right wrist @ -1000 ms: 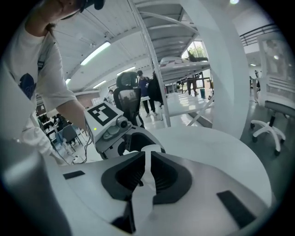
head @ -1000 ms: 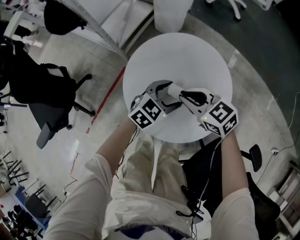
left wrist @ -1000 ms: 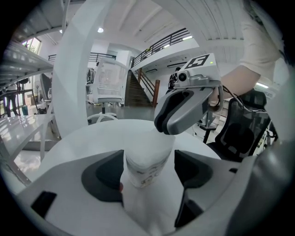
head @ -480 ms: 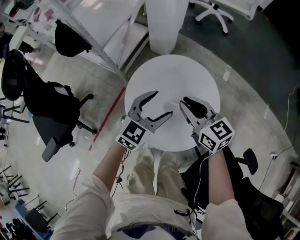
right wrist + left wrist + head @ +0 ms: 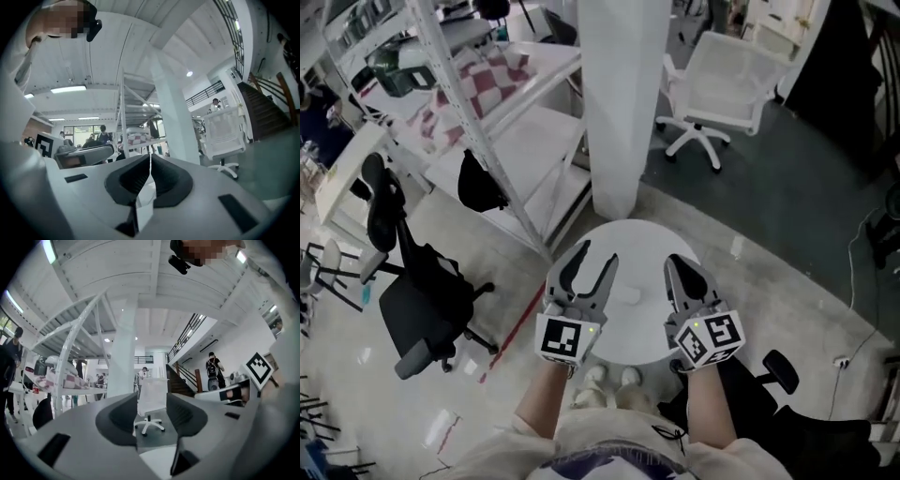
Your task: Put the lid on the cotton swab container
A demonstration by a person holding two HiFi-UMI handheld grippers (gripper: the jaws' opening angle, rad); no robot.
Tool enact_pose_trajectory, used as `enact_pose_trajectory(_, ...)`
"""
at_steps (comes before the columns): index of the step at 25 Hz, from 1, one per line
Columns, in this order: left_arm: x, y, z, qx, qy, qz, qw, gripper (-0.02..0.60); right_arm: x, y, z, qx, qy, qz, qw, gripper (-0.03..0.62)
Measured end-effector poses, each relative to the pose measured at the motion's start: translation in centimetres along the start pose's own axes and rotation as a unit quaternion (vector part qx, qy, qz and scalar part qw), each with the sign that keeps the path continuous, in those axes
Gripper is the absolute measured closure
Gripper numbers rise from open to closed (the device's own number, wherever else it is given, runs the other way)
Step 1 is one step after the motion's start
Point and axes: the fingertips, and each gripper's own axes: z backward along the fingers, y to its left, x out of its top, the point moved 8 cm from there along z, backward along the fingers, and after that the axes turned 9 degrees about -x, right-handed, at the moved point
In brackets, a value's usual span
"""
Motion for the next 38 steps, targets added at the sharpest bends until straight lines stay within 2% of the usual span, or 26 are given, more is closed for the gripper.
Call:
enact_pose_trajectory(2,2.0,-0.6,0.5,0.019,-0.013,-0.01,0.9997,0.417,1.6,0.4,1.2,-0.028,-0.023,0.001,0.999,0.576)
enact_pose_trajectory(5,4.3,-1.2,1.3,0.05,-0.031,-0.017,0.9981,0.503,3.9,0.9,2.6,-0.092,-0.058,0.021,0.994,0.577)
enact_pose_trajectory(7,5.5,-1.3,1.4,0.067,-0.036,-0.029,0.9966,0.568,5.2,1.3,3.1,-0.113,-0.08,0.036,0.99,0.58)
enact_pose_trajectory(9,6.5,-1.7,1.2,0.079,-0.041,-0.046,0.995,0.581,6.3,1.8,3.4,-0.123,-0.099,0.047,0.986,0.583)
enact_pose_trajectory(16,8.3,-3.2,0.9,0.087,-0.053,-0.083,0.9914,0.583,8.4,3.8,4.2,-0.124,-0.141,0.101,0.977,0.583)
enact_pose_trajectory(24,8.6,-3.1,1.1,0.098,-0.048,-0.074,0.9913,0.583,8.7,4.1,4.6,-0.125,-0.142,0.119,0.975,0.583)
enact_pose_trajectory(34,8.8,-3.3,1.2,0.091,-0.048,-0.076,0.9918,0.583,8.8,4.2,5.1,-0.128,-0.15,0.122,0.973,0.585)
enact_pose_trajectory(38,8.7,-3.1,1.3,0.092,-0.049,-0.07,0.9921,0.583,8.8,4.3,4.8,-0.143,-0.139,0.125,0.972,0.585)
